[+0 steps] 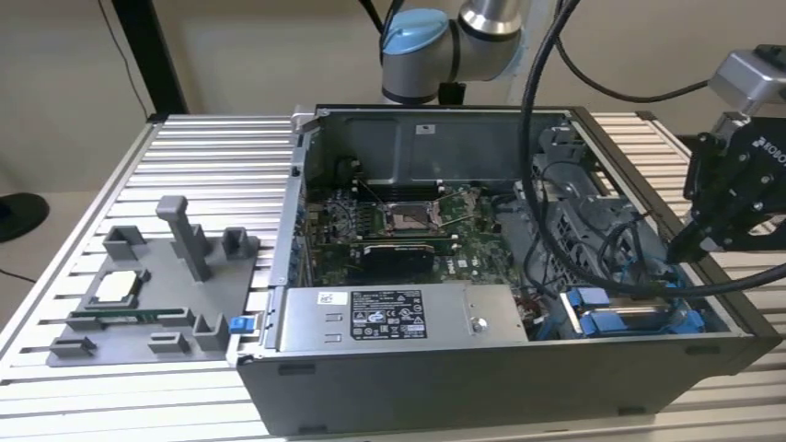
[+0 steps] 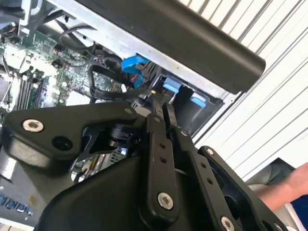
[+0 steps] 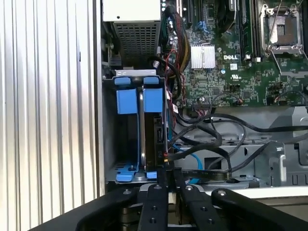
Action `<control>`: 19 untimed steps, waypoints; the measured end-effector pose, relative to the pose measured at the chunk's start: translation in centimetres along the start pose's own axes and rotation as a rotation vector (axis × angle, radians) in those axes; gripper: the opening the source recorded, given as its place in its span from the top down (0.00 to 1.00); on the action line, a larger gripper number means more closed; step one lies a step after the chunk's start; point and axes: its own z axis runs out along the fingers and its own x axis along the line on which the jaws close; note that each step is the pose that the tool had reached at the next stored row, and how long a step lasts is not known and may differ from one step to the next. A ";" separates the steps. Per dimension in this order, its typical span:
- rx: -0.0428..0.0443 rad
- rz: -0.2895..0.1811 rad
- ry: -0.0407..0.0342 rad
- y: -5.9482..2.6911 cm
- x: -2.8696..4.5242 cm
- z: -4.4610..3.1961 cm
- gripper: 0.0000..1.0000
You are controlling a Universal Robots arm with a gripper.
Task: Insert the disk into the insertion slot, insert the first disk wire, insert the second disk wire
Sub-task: 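Insert the second disk wire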
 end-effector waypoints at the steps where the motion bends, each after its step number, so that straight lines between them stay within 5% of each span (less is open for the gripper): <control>1: 0.0030 0.000 0.0001 0.40 0.03 -0.05 1.00; 8: 0.0286 -0.001 -0.0015 3.21 0.21 0.10 1.00; 10: 0.0448 -0.003 -0.0025 3.58 0.25 0.14 1.00; 15: 0.1054 -0.011 -0.0041 4.06 0.34 0.19 1.00; 16: 0.1123 -0.012 -0.0039 4.21 0.41 0.21 1.00; 19: 0.1157 -0.013 -0.0036 4.67 0.60 0.32 1.00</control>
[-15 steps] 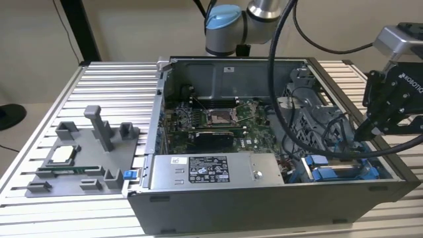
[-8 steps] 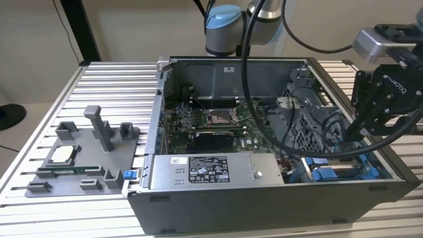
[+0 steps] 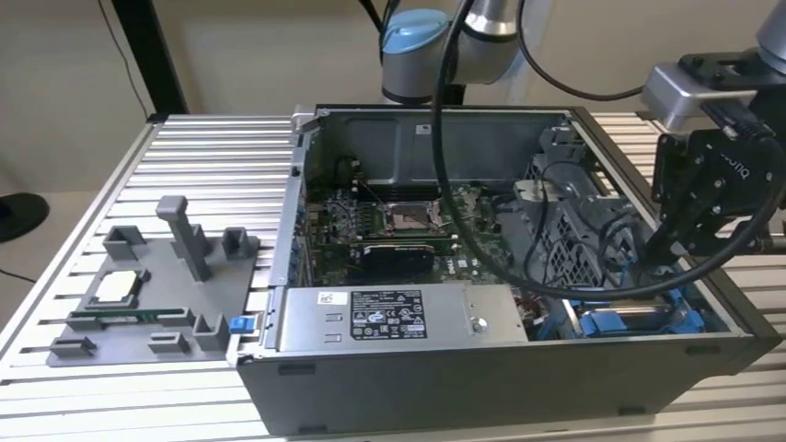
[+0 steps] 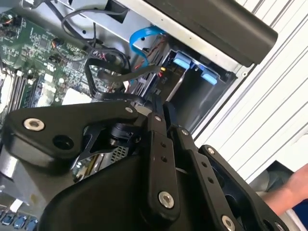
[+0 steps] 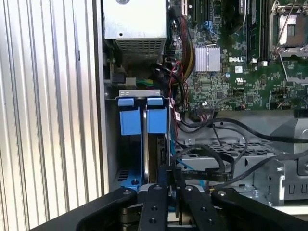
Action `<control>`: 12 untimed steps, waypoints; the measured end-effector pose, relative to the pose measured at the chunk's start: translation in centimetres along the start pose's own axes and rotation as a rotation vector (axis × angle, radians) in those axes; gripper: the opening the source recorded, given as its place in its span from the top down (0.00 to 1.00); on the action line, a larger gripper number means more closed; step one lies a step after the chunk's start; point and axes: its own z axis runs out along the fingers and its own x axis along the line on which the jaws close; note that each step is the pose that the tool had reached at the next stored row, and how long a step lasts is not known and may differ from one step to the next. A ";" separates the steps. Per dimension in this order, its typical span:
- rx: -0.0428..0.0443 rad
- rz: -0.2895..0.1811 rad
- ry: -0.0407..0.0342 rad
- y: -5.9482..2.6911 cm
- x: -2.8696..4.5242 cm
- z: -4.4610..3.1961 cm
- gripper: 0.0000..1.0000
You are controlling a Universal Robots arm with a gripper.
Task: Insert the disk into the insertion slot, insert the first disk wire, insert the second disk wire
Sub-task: 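Insert the second disk wire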
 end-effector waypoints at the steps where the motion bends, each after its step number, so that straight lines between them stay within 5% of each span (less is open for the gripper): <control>1: 0.0006 0.000 0.0000 0.19 0.06 0.06 1.00; 5: 0.0088 -0.007 -0.0006 0.96 0.23 0.64 1.00; 12: 0.0215 -0.022 -0.0012 1.00 0.28 1.63 1.00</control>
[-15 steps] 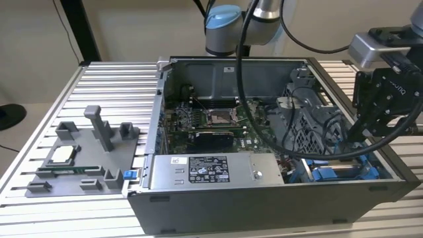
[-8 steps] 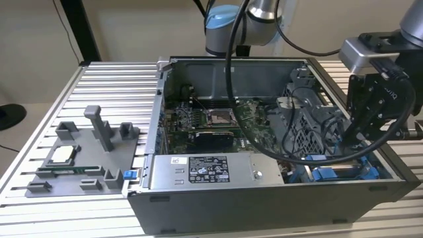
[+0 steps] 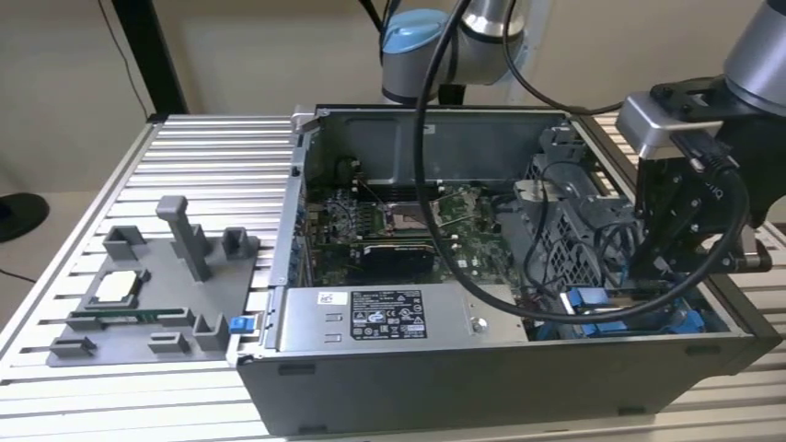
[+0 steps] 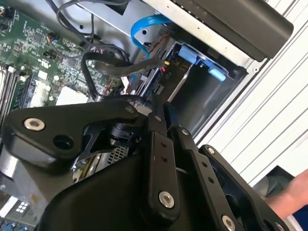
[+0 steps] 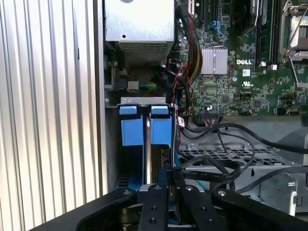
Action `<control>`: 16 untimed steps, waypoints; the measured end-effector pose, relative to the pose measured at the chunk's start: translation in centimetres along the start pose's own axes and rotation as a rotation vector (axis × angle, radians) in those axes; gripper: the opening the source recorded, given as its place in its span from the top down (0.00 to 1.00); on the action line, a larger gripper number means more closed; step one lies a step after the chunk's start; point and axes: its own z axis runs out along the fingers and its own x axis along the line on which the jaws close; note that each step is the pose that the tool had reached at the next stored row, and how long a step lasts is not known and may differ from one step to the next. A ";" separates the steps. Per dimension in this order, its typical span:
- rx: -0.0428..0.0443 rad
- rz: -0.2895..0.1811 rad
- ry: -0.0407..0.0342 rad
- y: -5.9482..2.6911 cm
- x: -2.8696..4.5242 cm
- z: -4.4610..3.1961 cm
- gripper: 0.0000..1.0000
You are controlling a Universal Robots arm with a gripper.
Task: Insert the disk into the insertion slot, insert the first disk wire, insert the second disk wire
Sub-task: 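Insert the second disk wire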
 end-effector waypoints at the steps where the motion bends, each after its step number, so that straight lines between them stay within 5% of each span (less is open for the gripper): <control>1: 0.0001 -0.001 -0.0001 0.01 0.01 0.14 1.00; 16: 0.0000 -0.004 -0.0004 -0.08 0.02 0.53 1.00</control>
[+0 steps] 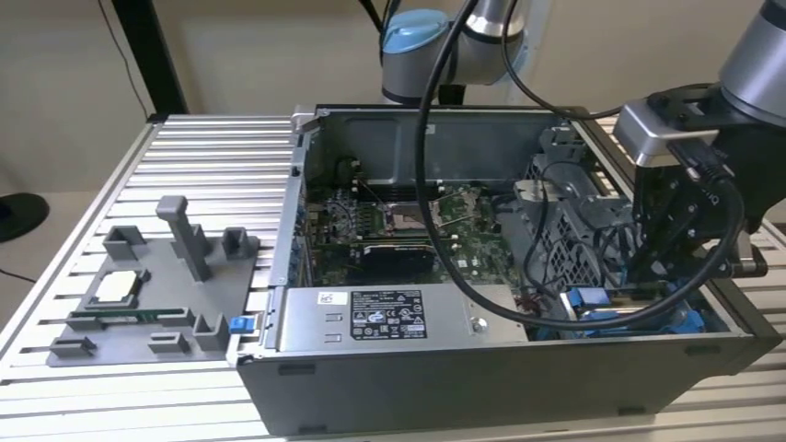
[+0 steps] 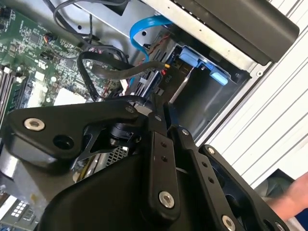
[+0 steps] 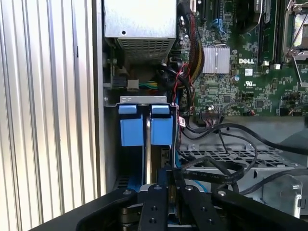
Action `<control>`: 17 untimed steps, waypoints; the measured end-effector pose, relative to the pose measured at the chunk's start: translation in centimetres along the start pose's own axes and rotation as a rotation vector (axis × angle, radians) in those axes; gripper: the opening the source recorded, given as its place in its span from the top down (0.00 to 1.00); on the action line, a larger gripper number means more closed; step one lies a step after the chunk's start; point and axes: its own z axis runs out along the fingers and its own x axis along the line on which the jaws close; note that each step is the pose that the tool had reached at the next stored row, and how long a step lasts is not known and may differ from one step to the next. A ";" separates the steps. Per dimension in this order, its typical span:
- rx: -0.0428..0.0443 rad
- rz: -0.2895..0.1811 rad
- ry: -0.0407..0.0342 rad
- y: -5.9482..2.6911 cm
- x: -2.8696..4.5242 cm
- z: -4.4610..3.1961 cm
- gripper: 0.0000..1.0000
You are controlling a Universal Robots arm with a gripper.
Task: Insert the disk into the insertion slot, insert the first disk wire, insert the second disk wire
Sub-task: 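Insert the second disk wire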
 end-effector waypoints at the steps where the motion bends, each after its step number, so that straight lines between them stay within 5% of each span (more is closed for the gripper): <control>1: 0.0000 0.000 0.0000 -0.02 0.00 0.04 1.00; 17: 0.0005 -0.002 -0.0006 -0.34 0.03 0.68 1.00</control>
